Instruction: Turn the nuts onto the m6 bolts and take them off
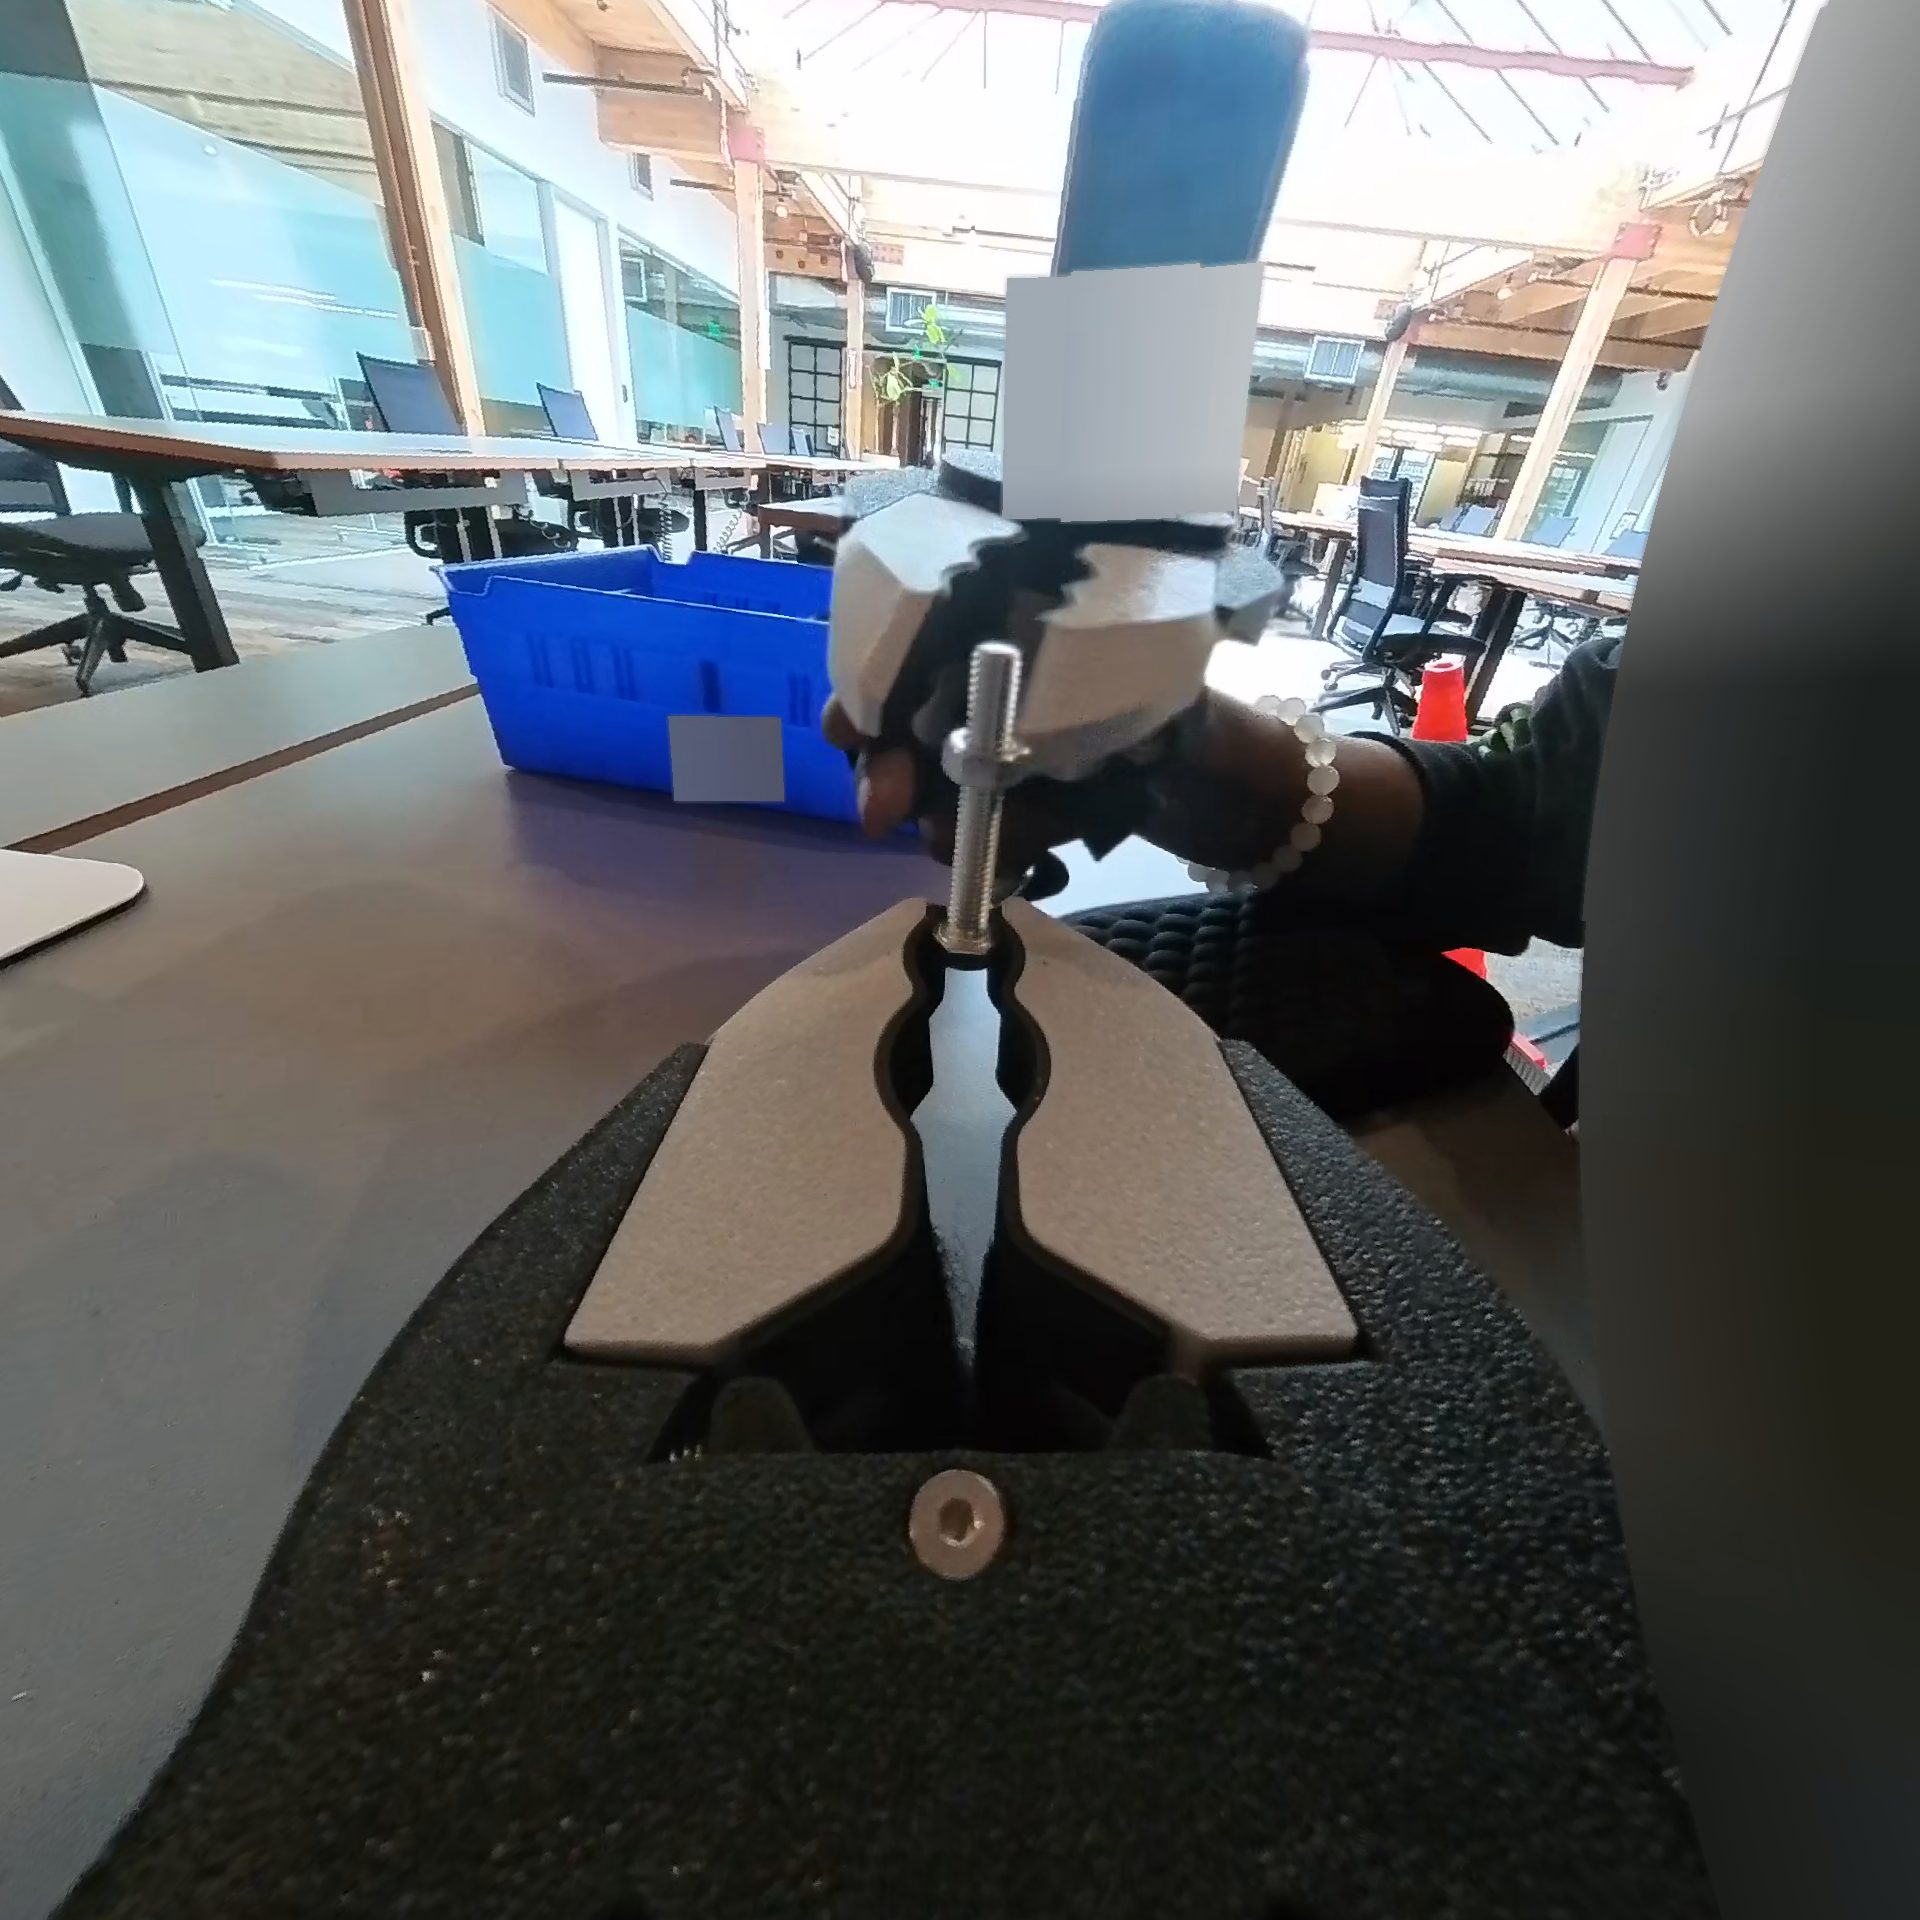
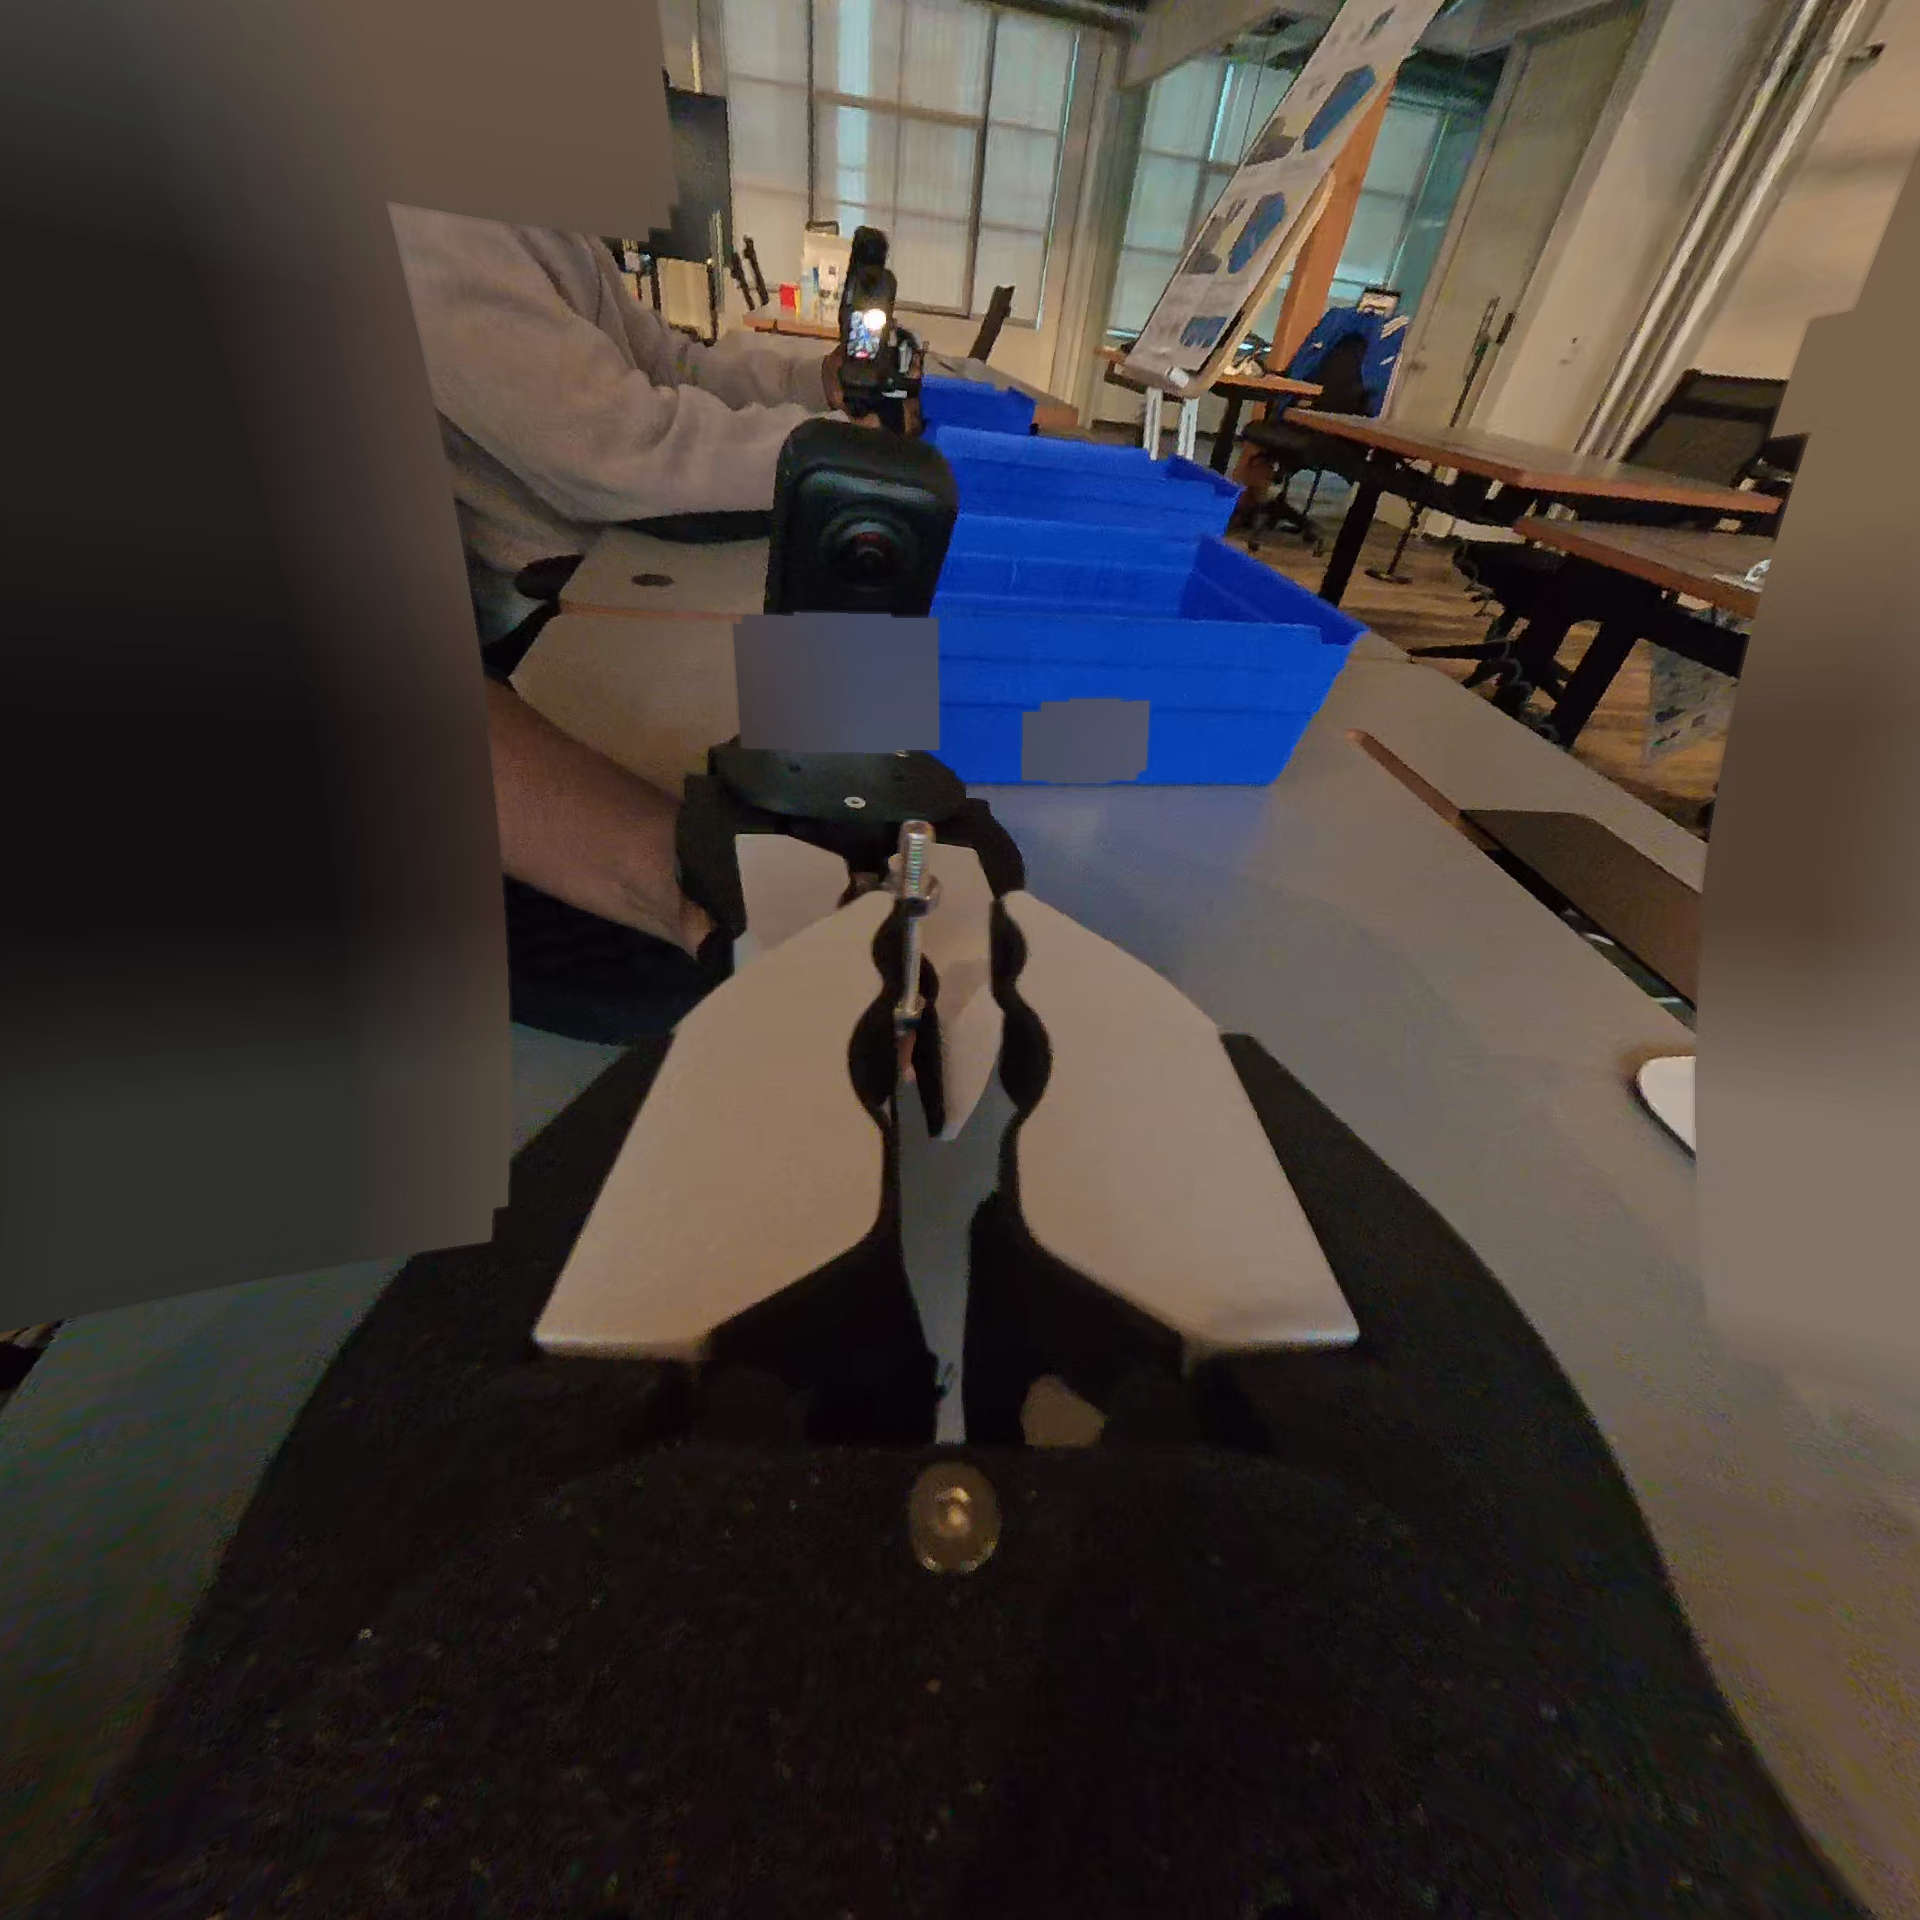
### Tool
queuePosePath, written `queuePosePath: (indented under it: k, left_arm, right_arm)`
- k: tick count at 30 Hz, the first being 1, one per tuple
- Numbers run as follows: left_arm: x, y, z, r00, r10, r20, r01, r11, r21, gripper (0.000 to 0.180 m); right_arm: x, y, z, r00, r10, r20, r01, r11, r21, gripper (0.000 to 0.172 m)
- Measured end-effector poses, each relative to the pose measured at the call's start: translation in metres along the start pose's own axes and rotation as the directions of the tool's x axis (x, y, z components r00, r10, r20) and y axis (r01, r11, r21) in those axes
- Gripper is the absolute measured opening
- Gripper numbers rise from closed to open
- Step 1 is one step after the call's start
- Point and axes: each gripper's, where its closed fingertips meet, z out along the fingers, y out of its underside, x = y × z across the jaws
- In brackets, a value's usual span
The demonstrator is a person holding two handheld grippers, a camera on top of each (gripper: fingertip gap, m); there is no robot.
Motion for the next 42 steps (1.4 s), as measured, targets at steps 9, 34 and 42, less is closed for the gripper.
queuePosePath:
  k: [9, 34, 42]
  left_arm:
    - [-0.0001, 0.0000, 0.0001, 1.000, 0.002, 0.001, -0.002, 1.000, 0.000, 0.007]
    - [-0.0003, 0.0003, 0.0003, 1.000, 0.004, 0.004, -0.004, 1.000, -0.001, 0.007]
    - [-0.0003, 0.0004, 0.0004, 1.000, 0.003, 0.003, -0.003, 1.000, -0.002, 0.007]
  right_arm:
    - [-0.0013, 0.0008, 0.0021, 1.000, -0.009, -0.005, 0.009, 1.000, -0.017, 0.026]
    - [0.0017, -0.0038, -0.0021, 1.000, -0.005, -0.016, 0.005, 1.000, 0.013, 0.010]
    - [0.0008, -0.0009, 0.0009, 1.000, 0.004, -0.010, -0.004, 1.000, -0.006, 0.030]
